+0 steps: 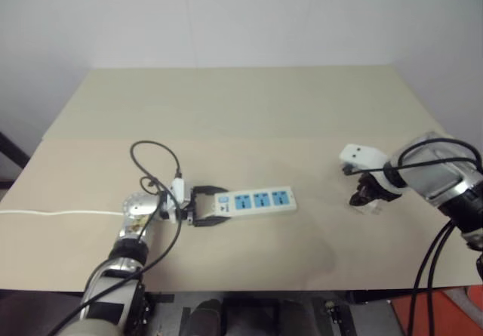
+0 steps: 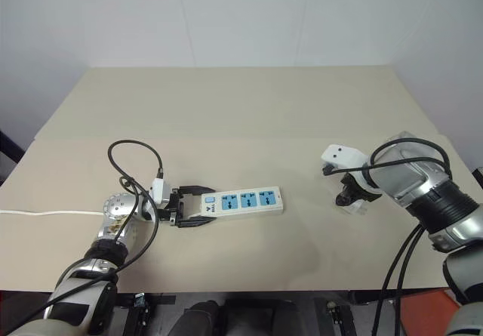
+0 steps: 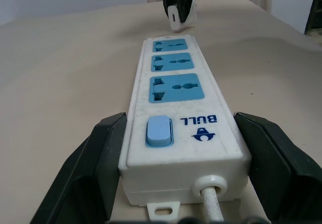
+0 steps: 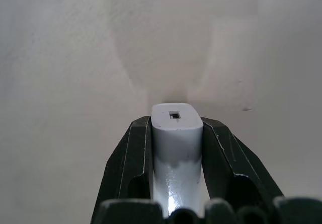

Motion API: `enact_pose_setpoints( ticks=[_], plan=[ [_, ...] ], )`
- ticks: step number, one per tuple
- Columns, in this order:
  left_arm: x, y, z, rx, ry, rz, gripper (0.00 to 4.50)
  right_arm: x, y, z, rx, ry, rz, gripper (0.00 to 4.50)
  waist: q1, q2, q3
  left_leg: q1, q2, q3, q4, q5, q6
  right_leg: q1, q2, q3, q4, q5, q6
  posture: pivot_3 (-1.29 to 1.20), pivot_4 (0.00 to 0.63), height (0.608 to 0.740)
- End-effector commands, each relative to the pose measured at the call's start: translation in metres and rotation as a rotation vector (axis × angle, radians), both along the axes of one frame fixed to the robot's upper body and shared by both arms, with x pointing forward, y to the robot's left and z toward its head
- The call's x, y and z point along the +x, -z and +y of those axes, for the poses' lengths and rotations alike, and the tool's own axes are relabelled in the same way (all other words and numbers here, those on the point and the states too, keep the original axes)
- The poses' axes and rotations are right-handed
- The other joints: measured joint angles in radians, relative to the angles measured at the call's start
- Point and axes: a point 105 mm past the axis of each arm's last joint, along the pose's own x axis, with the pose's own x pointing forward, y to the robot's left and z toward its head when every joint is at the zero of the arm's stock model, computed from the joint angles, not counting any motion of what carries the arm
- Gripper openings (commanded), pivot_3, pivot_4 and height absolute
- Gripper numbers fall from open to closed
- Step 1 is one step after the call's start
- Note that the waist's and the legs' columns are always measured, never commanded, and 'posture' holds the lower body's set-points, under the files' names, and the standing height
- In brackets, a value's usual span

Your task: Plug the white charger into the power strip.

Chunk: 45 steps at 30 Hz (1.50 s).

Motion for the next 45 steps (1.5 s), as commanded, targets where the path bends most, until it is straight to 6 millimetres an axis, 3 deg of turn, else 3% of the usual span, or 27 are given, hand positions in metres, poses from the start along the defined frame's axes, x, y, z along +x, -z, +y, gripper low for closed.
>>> enact_pose_setpoints(
  ticks=[1, 4, 7, 14, 27, 45],
  plan=[
    [-0.008, 0.012, -0.003, 0.057, 0.049, 0.052, 3.21, 0.006, -0.063, 0.054, 0.228, -0.269, -0.269, 1.12, -0.002, 0.000, 0.000, 0.000, 0.000, 0.000, 0.000, 0.000, 0.000, 0.000, 0.000, 0.000, 0.000, 0.000, 0.000, 0.00, 0.150, 0.740],
    [-0.008, 0.011, -0.002, 0.062, 0.055, 0.055, 3.21, -0.002, -0.084, 0.080, 0.407, -0.414, -0.384, 1.12, -0.002, -0.001, 0.000, 0.001, 0.000, 0.000, 0.000, 0.000, 0.000, 0.000, 0.001, 0.000, 0.001, 0.000, 0.000, 0.00, 0.150, 0.740],
    [-0.009, 0.011, -0.003, 0.070, 0.085, 0.071, 3.21, -0.021, -0.094, 0.104, 0.742, -0.597, -0.540, 1.12, 0.003, -0.009, -0.005, 0.001, 0.000, -0.002, 0.000, 0.000, 0.000, 0.003, 0.001, -0.003, 0.001, 0.001, 0.001, 0.00, 0.150, 0.740],
    [-0.010, 0.006, -0.011, 0.067, 0.136, 0.072, 3.21, -0.034, -0.065, 0.124, 1.066, -0.673, -0.567, 1.12, -0.005, -0.007, -0.004, 0.001, -0.003, -0.001, 0.005, 0.000, 0.001, 0.003, 0.000, 0.000, 0.001, 0.004, 0.004, 0.00, 0.150, 0.740],
    [-0.013, 0.007, -0.026, 0.046, 0.177, 0.077, 3.21, -0.021, -0.031, 0.157, 1.270, -0.646, -0.463, 1.12, -0.009, -0.007, -0.004, 0.001, -0.002, -0.001, 0.006, -0.001, 0.001, 0.002, 0.000, 0.000, 0.002, 0.004, 0.004, 0.00, 0.150, 0.740],
    [-0.010, 0.005, -0.026, 0.032, 0.139, 0.072, 3.21, -0.023, 0.007, 0.168, 1.387, -0.520, -0.355, 1.12, -0.011, -0.006, -0.004, 0.002, -0.003, -0.001, 0.006, 0.000, 0.001, 0.002, 0.000, 0.000, 0.003, 0.004, 0.004, 0.00, 0.150, 0.740]
  ],
)
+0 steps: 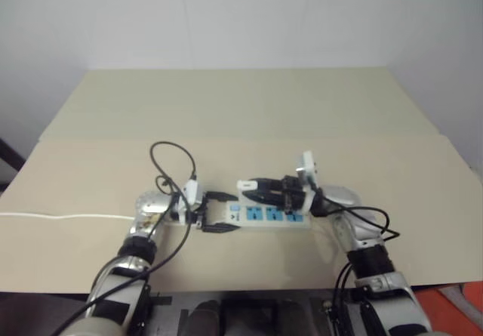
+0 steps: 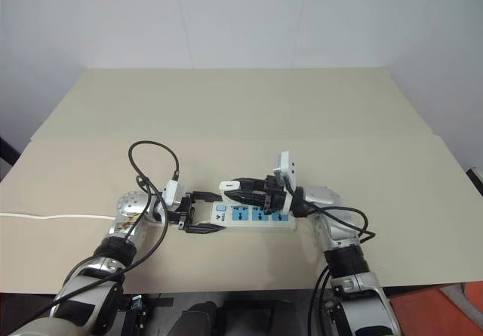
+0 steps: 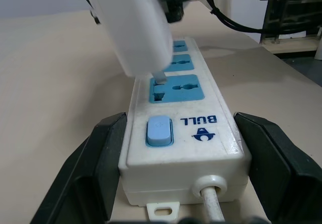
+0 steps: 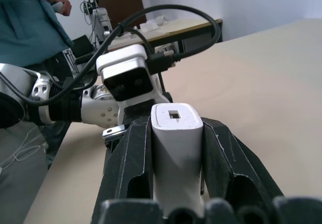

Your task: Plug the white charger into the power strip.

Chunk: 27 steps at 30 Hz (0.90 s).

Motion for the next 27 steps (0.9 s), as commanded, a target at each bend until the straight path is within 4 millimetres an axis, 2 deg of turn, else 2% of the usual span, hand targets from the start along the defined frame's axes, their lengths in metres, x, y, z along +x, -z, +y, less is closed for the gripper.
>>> enact_pose_setpoints(
  ticks=[1, 7, 17, 27],
  plan=[
    [-0.001, 0.002, -0.003, 0.021, 0.011, 0.002, 3.21, -0.002, -0.005, 0.003, 0.029, 0.000, -0.038, 1.12, 0.000, 0.000, 0.000, 0.000, 0.000, 0.000, 0.000, 0.000, 0.000, 0.000, 0.000, 0.000, 0.000, 0.000, 0.000, 0.00, 0.150, 0.740],
    [-0.001, 0.002, -0.002, 0.021, 0.007, 0.003, 3.21, 0.002, -0.001, 0.002, 0.040, 0.015, -0.025, 1.12, 0.000, 0.000, 0.000, 0.001, 0.000, 0.000, 0.000, 0.000, 0.000, 0.000, 0.000, 0.000, 0.000, 0.000, 0.000, 0.00, 0.150, 0.740],
    [0.000, 0.002, 0.000, 0.026, -0.002, 0.001, 3.21, 0.009, 0.002, -0.018, 0.035, 0.067, -0.023, 1.12, -0.001, 0.000, 0.000, 0.001, 0.000, 0.000, 0.000, 0.000, 0.000, 0.001, 0.000, 0.000, 0.000, 0.000, 0.000, 0.00, 0.150, 0.740],
    [0.001, 0.001, 0.002, 0.031, -0.005, 0.000, 3.21, 0.010, 0.011, -0.021, 0.031, 0.081, -0.022, 1.12, -0.004, 0.000, 0.000, 0.001, 0.000, 0.000, 0.000, 0.000, 0.000, 0.001, 0.000, 0.000, 0.001, 0.000, 0.000, 0.00, 0.150, 0.740]
  ],
)
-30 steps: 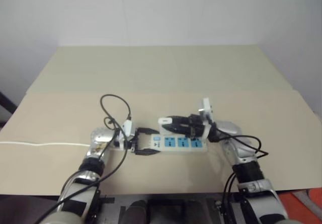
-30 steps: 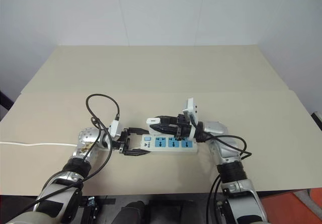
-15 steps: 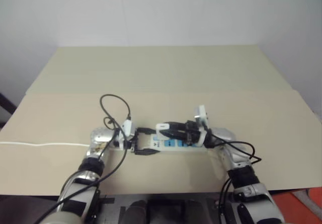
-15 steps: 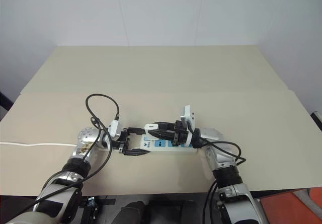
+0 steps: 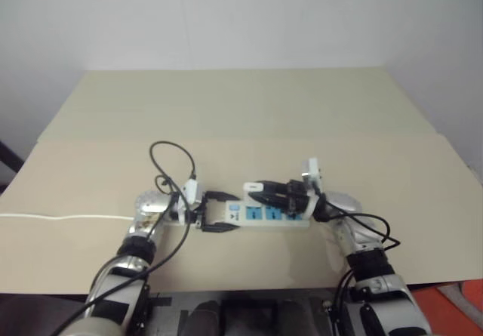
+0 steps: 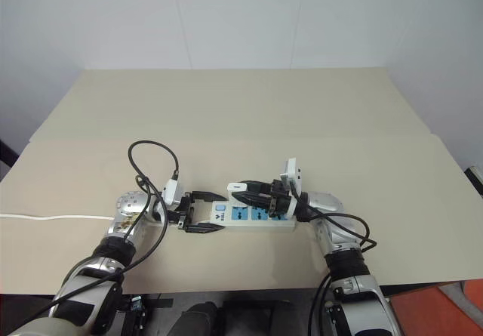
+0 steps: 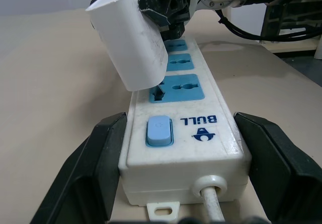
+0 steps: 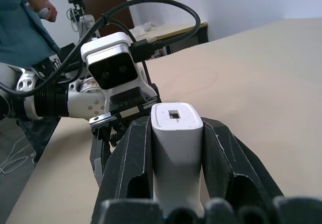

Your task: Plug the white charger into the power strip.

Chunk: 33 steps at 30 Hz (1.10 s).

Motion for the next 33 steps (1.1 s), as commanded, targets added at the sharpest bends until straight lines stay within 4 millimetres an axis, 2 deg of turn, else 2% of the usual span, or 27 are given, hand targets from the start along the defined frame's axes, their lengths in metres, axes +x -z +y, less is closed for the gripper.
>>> enact_pose_setpoints(
  ticks=[1, 9, 18, 27, 33],
  plan=[
    [0.000, 0.002, 0.001, 0.030, 0.006, -0.005, 3.21, 0.001, -0.001, -0.006, 0.008, 0.020, -0.021, 1.12, 0.000, 0.000, 0.000, 0.000, 0.000, 0.000, 0.000, 0.000, 0.000, 0.000, 0.000, 0.000, 0.000, 0.000, 0.000, 0.00, 0.150, 0.740],
    [0.000, 0.001, 0.001, 0.029, 0.000, -0.006, 3.21, -0.006, 0.015, -0.015, -0.022, -0.003, 0.004, 1.12, 0.001, 0.000, 0.000, 0.001, 0.000, 0.000, 0.000, 0.000, 0.000, 0.000, 0.000, 0.000, 0.006, 0.000, 0.000, 0.00, 0.150, 0.740],
    [0.000, 0.001, 0.002, 0.031, -0.002, -0.006, 3.21, -0.005, 0.019, -0.030, -0.069, -0.003, -0.019, 1.12, 0.004, 0.000, 0.000, 0.009, 0.000, 0.000, 0.000, -0.001, 0.002, 0.011, 0.000, -0.001, 0.004, 0.000, 0.000, 0.00, 0.150, 0.740],
    [0.001, 0.000, 0.001, 0.034, -0.001, -0.005, 3.21, 0.000, 0.002, -0.017, -0.134, -0.059, -0.146, 1.12, -0.001, 0.001, 0.001, 0.010, 0.000, 0.000, -0.001, -0.001, 0.002, 0.011, 0.000, -0.001, 0.003, 0.000, 0.000, 0.00, 0.150, 0.740],
    [0.000, 0.001, 0.001, 0.030, -0.004, -0.002, 3.21, 0.004, -0.002, -0.008, -0.185, -0.075, -0.167, 1.12, -0.008, 0.001, 0.001, 0.010, 0.000, 0.000, -0.001, -0.001, 0.002, 0.011, 0.000, -0.001, 0.004, 0.000, 0.000, 0.00, 0.150, 0.740]
  ],
)
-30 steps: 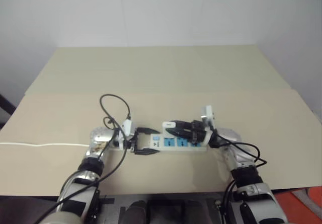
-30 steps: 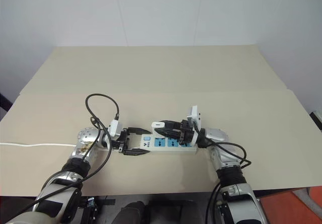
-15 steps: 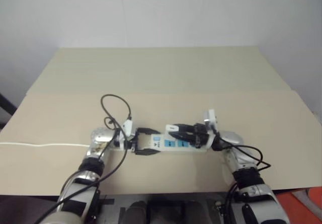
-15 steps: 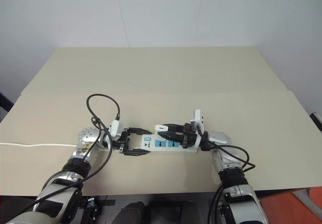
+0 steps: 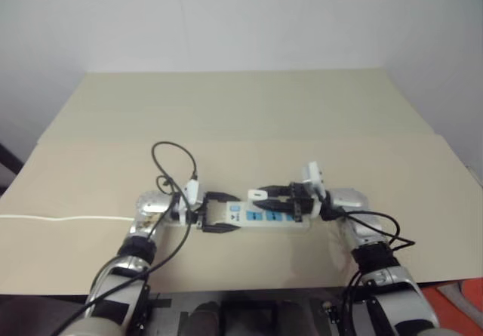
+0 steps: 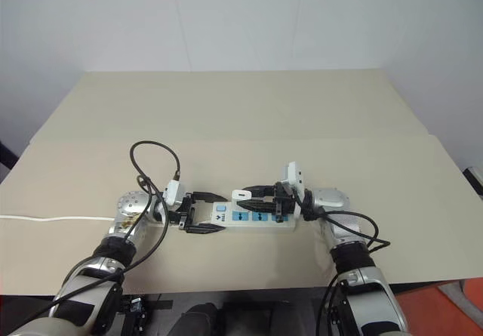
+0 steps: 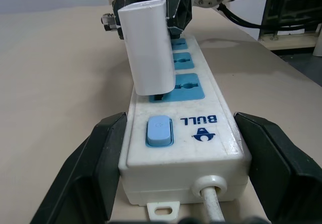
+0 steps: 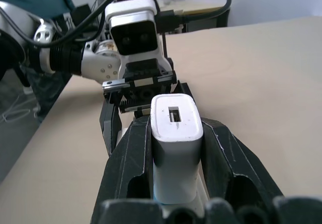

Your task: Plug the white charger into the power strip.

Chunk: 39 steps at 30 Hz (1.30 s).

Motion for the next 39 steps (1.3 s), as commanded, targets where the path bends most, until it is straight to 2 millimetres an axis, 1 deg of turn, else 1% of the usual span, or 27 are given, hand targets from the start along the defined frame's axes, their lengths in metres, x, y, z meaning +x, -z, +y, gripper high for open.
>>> enact_pose_setpoints(
  ticks=[1, 4, 8, 14, 18, 24, 29, 33, 36, 39],
  plan=[
    [-0.001, 0.000, 0.001, 0.019, 0.000, -0.007, 3.21, 0.006, -0.005, -0.002, -0.046, 0.018, -0.048, 1.12, -0.001, 0.000, 0.000, 0.000, 0.000, 0.000, 0.000, 0.000, 0.000, 0.000, 0.000, 0.000, 0.000, 0.000, 0.000, 0.00, 0.150, 0.740],
    [-0.001, 0.001, 0.001, 0.017, -0.002, -0.006, 3.21, 0.010, 0.002, -0.003, -0.093, 0.033, -0.035, 1.12, -0.002, 0.000, 0.000, 0.000, 0.000, 0.000, 0.000, 0.000, 0.000, 0.000, 0.000, 0.000, 0.000, 0.000, 0.000, 0.00, 0.150, 0.740],
    [-0.002, 0.001, 0.001, 0.018, -0.002, -0.005, 3.21, 0.015, 0.005, -0.005, -0.115, 0.055, 0.010, 1.12, -0.003, 0.000, 0.000, 0.001, 0.001, 0.000, 0.000, 0.000, 0.000, 0.000, 0.000, 0.000, 0.000, 0.000, 0.000, 0.00, 0.150, 0.740],
    [-0.003, 0.002, 0.000, 0.020, 0.000, 0.002, 3.21, 0.011, 0.016, -0.010, -0.167, 0.052, 0.035, 1.12, -0.001, 0.000, 0.000, 0.002, 0.003, 0.000, -0.001, 0.000, 0.000, 0.001, 0.001, 0.000, -0.007, 0.000, -0.001, 0.00, 0.150, 0.740],
    [-0.003, 0.003, 0.000, 0.024, 0.001, 0.014, 3.21, 0.008, 0.019, -0.008, -0.159, 0.058, -0.013, 1.12, -0.001, 0.000, 0.000, 0.002, 0.003, 0.000, -0.001, 0.000, 0.000, 0.002, 0.001, 0.000, -0.007, 0.000, -0.001, 0.00, 0.150, 0.740],
    [-0.004, 0.004, -0.001, 0.027, 0.003, 0.019, 3.21, 0.008, 0.035, -0.005, -0.184, 0.087, 0.014, 1.12, -0.002, 0.000, 0.000, 0.002, 0.004, 0.000, -0.001, 0.000, 0.000, 0.002, 0.001, 0.000, -0.007, 0.000, -0.001, 0.00, 0.150, 0.740],
    [-0.005, 0.004, -0.001, 0.026, 0.002, 0.020, 3.21, 0.011, 0.040, -0.003, -0.223, 0.110, 0.081, 1.12, -0.004, 0.000, 0.000, 0.006, 0.005, 0.001, -0.001, 0.000, 0.000, 0.004, 0.002, 0.000, -0.007, 0.001, -0.001, 0.00, 0.150, 0.740],
    [-0.006, 0.005, -0.002, 0.026, 0.002, 0.023, 3.21, 0.016, 0.044, -0.005, -0.245, 0.135, 0.142, 1.12, -0.005, 0.000, 0.000, 0.010, 0.006, 0.002, -0.005, 0.000, 0.000, 0.005, 0.002, 0.001, -0.007, 0.001, -0.002, 0.00, 0.150, 0.740],
    [-0.006, 0.005, -0.001, 0.026, -0.001, 0.024, 3.21, 0.016, 0.049, -0.009, -0.267, 0.142, 0.152, 1.12, -0.004, 0.000, 0.000, 0.014, 0.007, 0.003, -0.008, 0.000, 0.000, 0.006, 0.003, 0.001, -0.007, 0.001, -0.002, 0.00, 0.150, 0.740],
    [-0.006, 0.005, -0.001, 0.026, -0.004, 0.023, 3.21, 0.010, 0.051, -0.010, -0.256, 0.119, 0.116, 1.12, -0.004, 0.000, 0.000, 0.015, 0.007, 0.003, -0.008, 0.000, 0.000, 0.006, 0.003, 0.001, -0.007, 0.001, -0.002, 0.00, 0.150, 0.740]
  ],
)
